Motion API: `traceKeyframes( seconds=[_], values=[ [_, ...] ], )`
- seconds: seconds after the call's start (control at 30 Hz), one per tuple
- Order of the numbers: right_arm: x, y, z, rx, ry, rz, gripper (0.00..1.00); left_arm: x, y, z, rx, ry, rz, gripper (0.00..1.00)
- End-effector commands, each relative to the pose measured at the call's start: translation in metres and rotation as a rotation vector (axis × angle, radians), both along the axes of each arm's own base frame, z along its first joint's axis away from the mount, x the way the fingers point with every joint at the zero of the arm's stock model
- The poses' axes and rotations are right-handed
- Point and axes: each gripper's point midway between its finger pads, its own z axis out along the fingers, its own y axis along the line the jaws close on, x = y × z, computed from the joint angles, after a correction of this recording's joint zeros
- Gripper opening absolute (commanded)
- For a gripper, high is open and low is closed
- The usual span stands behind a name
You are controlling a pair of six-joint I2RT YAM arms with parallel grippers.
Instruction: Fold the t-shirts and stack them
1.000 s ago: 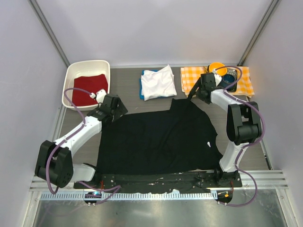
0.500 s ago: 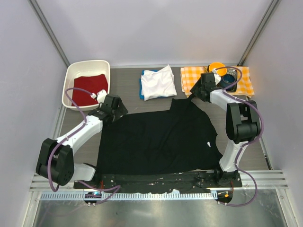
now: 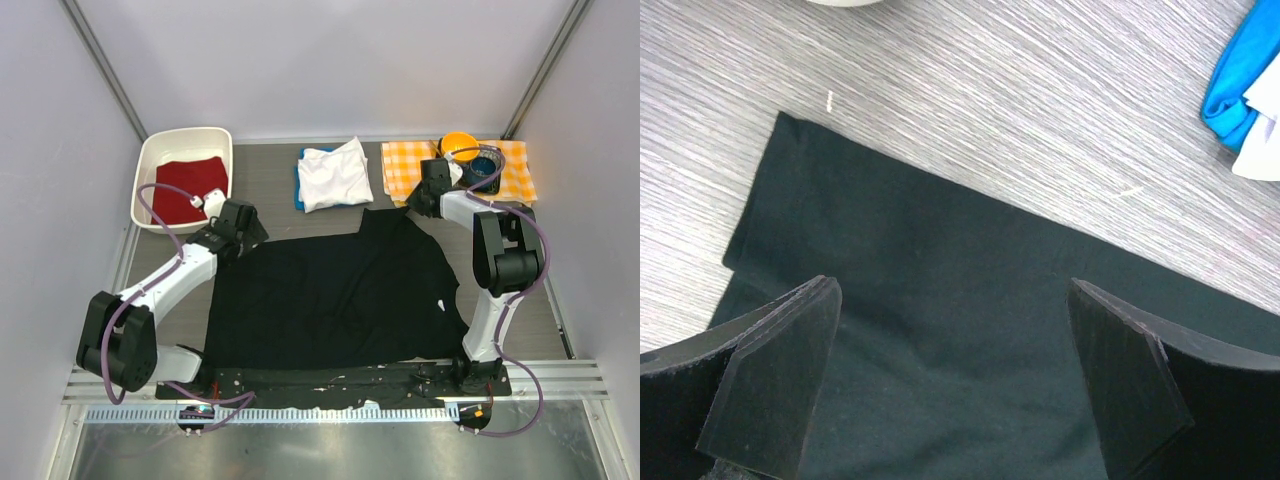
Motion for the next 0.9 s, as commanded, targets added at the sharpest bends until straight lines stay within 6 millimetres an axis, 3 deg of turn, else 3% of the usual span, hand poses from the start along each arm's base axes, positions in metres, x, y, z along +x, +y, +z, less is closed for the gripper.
traceKeyframes(
  seconds=[0.0, 0.3, 0.7, 0.87],
  values=[
    [0.015, 0.002, 0.031, 0.008, -0.093, 0.007, 0.01, 0.007, 0.016, 0.013, 0.086, -0.028, 0.036, 1.00],
    [0.014, 0.009, 0.052, 0.036, -0.139, 0.036, 0.01, 0.001, 0.049, -0.002, 0.276, 0.066, 0.125, 1.00],
    [0.008, 0.015, 0.059, 0.065, -0.172, 0.067, 0.01, 0.015, 0.078, -0.042, 0.234, 0.116, 0.190, 0.89],
    [0.008, 0.017, 0.056, 0.069, -0.169, 0.076, 0.01, 0.025, 0.072, -0.057, 0.190, 0.108, 0.154, 0.84]
  ],
)
